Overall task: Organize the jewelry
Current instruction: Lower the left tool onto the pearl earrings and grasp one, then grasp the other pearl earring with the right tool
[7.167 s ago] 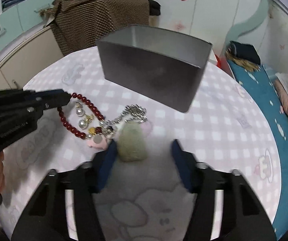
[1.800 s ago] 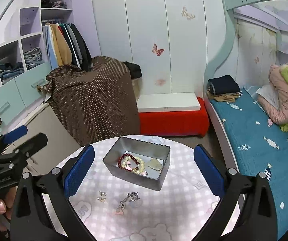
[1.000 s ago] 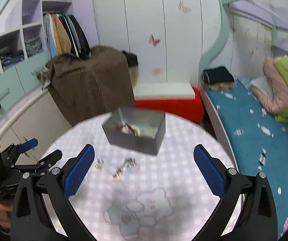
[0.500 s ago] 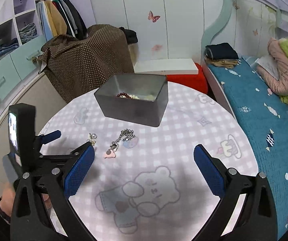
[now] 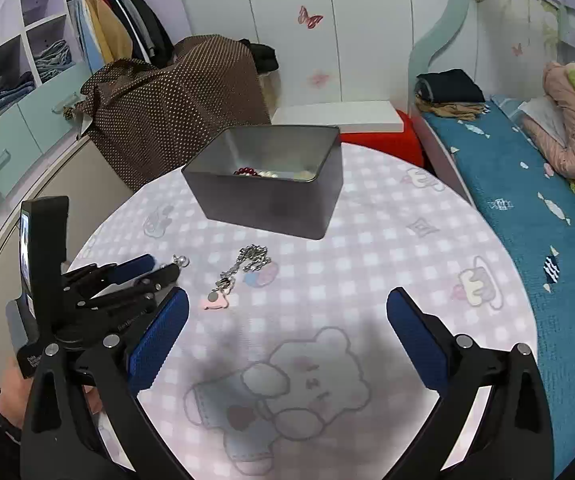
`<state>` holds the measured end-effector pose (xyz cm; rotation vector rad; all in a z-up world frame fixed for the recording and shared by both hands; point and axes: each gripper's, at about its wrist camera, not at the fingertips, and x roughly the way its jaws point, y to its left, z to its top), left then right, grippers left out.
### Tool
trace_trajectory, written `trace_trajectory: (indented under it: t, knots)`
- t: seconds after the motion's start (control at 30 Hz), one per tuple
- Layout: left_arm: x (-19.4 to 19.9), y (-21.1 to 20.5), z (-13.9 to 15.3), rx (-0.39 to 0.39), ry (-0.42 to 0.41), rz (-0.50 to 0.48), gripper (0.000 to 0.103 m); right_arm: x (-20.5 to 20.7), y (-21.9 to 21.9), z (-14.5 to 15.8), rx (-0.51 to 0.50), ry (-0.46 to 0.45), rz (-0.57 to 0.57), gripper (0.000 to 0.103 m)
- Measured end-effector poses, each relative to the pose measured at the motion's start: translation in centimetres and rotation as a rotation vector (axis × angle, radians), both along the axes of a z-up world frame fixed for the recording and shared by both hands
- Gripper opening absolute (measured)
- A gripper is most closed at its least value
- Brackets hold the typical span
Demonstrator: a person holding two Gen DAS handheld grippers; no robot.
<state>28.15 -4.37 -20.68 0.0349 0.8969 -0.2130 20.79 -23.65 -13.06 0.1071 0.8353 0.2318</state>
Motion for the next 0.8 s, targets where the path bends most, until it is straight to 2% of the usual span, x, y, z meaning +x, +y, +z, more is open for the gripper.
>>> trace_trajectory:
  t: [0.03,0.07,0.13,0.4,0.63,0.73,0.8]
  knots:
    - [0.1,0.4,0.0,-0.014,0.005,0.000,0.017,0.1,0.2,-0.2,-0.002,0.004,0.006,0.096]
    - [0.2,0.6,0.1,-0.028,0.010,-0.001,0.014,0.3,0.3,-0.2,-0.003,0.008,0.011,0.096]
    - [0.1,1.3,0.2,-0.062,0.019,-0.003,0.014,0.6,0.5,-0.4,-0.004,0.015,0.023,0.096]
    - [-1.1,2.6,0.9,-0.068,0.000,0.009,0.014,1.7,2.6,-1.3,-0.030,0.040,0.083,0.096]
    - [-3.0,4.7,3.3,-0.071,-0.046,0.044,0.014,4.1,7.5,-1.4,-0.089,0.027,0.232,0.094]
    - [-3.5,5.5,4.2,-0.065,-0.063,0.060,0.014,5.3,9.5,-2.2,-0.126,0.030,0.283,0.080]
    - [-3.8,5.9,4.7,-0.060,-0.072,0.069,0.014,6.2,10.8,-3.1,-0.148,0.054,0.310,0.060]
